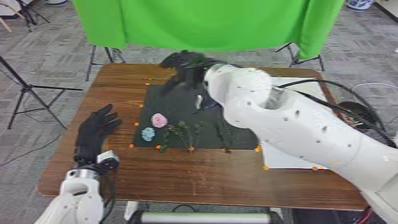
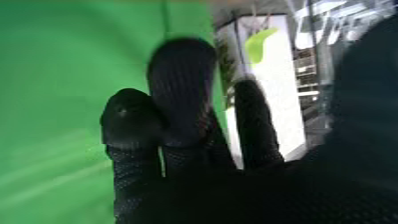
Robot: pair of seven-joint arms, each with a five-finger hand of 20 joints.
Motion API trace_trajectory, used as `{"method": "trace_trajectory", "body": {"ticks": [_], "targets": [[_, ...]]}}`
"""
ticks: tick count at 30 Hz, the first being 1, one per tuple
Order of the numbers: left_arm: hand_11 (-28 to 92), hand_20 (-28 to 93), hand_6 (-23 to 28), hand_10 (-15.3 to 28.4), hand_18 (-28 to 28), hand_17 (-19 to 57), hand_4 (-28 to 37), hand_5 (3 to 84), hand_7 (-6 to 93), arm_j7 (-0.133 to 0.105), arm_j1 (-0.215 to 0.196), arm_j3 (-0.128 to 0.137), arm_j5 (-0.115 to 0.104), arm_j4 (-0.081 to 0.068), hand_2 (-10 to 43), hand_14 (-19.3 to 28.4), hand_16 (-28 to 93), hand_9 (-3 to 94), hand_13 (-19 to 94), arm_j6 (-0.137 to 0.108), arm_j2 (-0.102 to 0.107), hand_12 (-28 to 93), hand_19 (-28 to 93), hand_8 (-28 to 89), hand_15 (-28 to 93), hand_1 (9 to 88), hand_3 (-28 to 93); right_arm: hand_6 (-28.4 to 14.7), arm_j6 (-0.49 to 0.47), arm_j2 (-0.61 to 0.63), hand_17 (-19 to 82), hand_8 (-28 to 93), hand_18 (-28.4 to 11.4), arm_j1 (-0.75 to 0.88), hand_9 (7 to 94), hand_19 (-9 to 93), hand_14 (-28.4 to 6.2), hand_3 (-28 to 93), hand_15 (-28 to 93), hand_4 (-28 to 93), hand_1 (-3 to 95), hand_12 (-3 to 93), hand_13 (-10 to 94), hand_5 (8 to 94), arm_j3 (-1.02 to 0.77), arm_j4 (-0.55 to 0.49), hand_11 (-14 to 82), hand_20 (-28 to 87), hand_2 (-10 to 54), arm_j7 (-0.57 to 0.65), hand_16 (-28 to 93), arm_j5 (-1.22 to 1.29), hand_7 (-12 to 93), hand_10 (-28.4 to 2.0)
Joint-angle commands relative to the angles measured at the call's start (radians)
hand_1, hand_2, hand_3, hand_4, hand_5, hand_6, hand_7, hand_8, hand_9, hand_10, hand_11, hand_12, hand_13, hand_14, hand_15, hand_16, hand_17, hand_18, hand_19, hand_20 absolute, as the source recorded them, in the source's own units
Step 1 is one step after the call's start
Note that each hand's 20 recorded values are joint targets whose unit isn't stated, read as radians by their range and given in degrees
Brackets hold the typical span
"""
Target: Arrange flowers
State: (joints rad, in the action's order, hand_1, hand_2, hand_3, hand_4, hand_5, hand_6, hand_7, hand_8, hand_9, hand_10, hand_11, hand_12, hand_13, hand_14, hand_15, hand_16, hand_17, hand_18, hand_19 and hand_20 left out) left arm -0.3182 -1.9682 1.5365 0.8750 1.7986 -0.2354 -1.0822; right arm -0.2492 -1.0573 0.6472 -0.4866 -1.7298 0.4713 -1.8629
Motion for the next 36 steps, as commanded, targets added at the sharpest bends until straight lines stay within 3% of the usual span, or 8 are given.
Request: {"method": "trace_trajectory", "body": {"ticks": [1, 11, 20, 23, 28, 31, 36], "targets": [[18, 21, 0.0, 12.6, 15.0, 6.7, -28.3, 44.3, 14.5, 0.01, -0.044, 0.01, 0.008, 0.005, -0.9, 16.9, 0, 44.8, 38, -0.007, -0.014, 11, 10, -8, 30, 14.5, 73, -2.8, -0.029, 0.353, 49, -3, -21.3, 0.09, 29.5, 90, -11.7, 59, 60, -17, 14.3, 10.0, 76, 25.0, -0.205, -0.078, 0.7, 44, -9.5, 0.054, 25, -0.01, 0, -20.6], [18, 21, -0.2, 12.5, 15.0, 6.7, -28.3, 44.1, 14.7, 0.013, -0.041, 0.001, 0.025, 0.003, -3.1, 16.9, 0, 44.6, 38, 0.001, -0.02, 11, 10, -8, 30, 16.4, 73, -3.0, 0.034, 0.529, 47, -2, -22.5, 0.428, 29.2, 89, -13.3, 58, 60, -19, 10.0, 9.9, 74, 26.1, -0.475, -0.132, 0.8, 43, -9.5, 0.11, 24, -0.062, 0, -21.3], [18, 21, -0.2, 12.6, 15.1, 6.7, -28.3, 44.1, 14.8, 0.021, -0.051, 0.002, 0.025, 0.006, -3.3, 17.0, 1, 44.6, 38, 0.003, -0.018, 11, 10, -8, 30, 16.7, 72, -3.0, 0.059, 0.556, 48, -3, -22.4, 0.877, 29.6, 89, -12.7, 59, 60, -19, 10.9, 10.0, 75, 27.2, -0.877, -0.172, 0.9, 43, -9.5, 0.177, 23, -0.058, 1, -21.6], [18, 21, -0.3, 12.6, 15.1, 6.7, -28.3, 44.1, 14.8, 0.022, -0.052, 0.001, 0.028, 0.006, -3.3, 16.9, 1, 44.6, 38, 0.006, -0.02, 11, 10, -8, 30, 16.8, 72, -2.6, 0.066, 0.546, 48, -3, -22.4, 0.931, 30.3, 90, -12.5, 59, 61, -19, 11.7, 10.1, 75, 28.0, -0.896, -0.164, 1.2, 43, -9.5, 0.19, 23, -0.056, 1, -21.8], [18, 21, -0.3, 12.6, 15.1, 6.6, -28.3, 44.0, 14.8, 0.02, -0.042, -0.009, 0.029, 0.002, -3.3, 16.9, 1, 44.6, 38, 0.011, -0.018, 11, 10, -8, 30, 16.9, 72, -2.4, 0.254, 0.542, 50, -3, -21.6, 0.936, 36.7, 91, -11.3, 60, 62, -19, 13.9, 10.6, 77, 32.7, -0.806, -0.108, 3.1, 43, -9.5, 0.178, 23, -0.134, 4, -21.6], [18, 21, -0.3, 12.6, 15.1, 6.6, -28.3, 44.1, 14.8, 0.025, -0.042, -0.009, 0.038, 0.001, -3.3, 16.9, 1, 44.6, 38, 0.022, -0.019, 11, 10, -8, 30, 17.0, 72, -2.1, 0.275, 0.532, 53, -5, -20.7, 0.936, 42.9, 93, -9.3, 61, 62, -20, 16.3, 10.9, 81, 37.3, -0.782, -0.088, 4.5, 44, -9.5, 0.189, 24, -0.156, 6, -20.6], [18, 21, -0.3, 12.6, 15.1, 6.6, -28.3, 44.0, 14.8, 0.03, -0.043, -0.014, 0.036, 0.004, -3.3, 17.0, 1, 44.6, 38, 0.016, -0.018, 11, 10, -8, 30, 17.1, 72, -1.7, 0.276, 0.518, 54, -5, -20.2, 0.945, 45.3, 93, -8.9, 62, 62, -19, 18.2, 11.2, 81, 39.3, -0.763, -0.044, 5.0, 45, -9.5, 0.21, 24, -0.184, 8, -20.0]]}}
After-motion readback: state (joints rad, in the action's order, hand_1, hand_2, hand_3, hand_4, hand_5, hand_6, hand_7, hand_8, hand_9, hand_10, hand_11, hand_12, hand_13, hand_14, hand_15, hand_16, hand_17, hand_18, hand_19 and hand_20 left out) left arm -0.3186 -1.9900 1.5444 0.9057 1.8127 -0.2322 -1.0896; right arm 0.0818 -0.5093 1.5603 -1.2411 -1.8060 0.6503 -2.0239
